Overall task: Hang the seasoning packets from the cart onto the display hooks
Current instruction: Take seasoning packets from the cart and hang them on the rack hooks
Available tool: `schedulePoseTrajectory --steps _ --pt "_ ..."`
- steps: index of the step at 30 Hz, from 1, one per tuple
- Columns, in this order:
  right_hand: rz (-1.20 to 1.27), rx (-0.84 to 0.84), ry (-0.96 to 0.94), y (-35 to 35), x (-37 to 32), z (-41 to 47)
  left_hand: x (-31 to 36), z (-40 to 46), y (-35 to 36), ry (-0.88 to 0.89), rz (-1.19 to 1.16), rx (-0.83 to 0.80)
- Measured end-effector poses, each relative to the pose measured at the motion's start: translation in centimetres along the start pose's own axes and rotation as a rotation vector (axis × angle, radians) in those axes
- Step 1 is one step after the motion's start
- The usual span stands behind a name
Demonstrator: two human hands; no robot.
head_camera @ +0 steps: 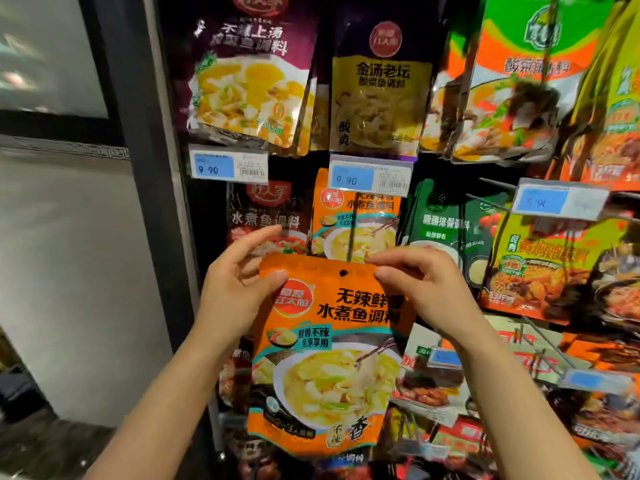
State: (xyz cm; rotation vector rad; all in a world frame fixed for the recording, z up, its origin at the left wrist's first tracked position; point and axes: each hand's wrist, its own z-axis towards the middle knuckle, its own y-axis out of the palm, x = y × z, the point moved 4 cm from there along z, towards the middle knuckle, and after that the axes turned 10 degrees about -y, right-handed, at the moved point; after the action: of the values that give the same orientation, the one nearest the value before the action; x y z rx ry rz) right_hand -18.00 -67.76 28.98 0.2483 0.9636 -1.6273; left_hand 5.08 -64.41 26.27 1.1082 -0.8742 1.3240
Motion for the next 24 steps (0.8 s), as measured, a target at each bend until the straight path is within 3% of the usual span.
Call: schedulePoseTrajectory --steps 7,13,18,24 --pt "0.130 0.126 0.003 -0.6 -0.3 0.4 0.4 0.8 1.1 0.063 -0.036 0.010" --pt "0.096 0.171 0.006 -2.2 0.9 1.5 -0.2 2.7 2.7 0.106 0.015 0.028" --pt "0.116 0.324 0.064 -2.3 2.5 3.8 -0.2 4.4 2.9 0.124 0.039 0.078" --pt "0.207 0.430 0.014 -3.1 3.3 6.3 0.6 7.4 3.6 0.123 -0.205 0.164"
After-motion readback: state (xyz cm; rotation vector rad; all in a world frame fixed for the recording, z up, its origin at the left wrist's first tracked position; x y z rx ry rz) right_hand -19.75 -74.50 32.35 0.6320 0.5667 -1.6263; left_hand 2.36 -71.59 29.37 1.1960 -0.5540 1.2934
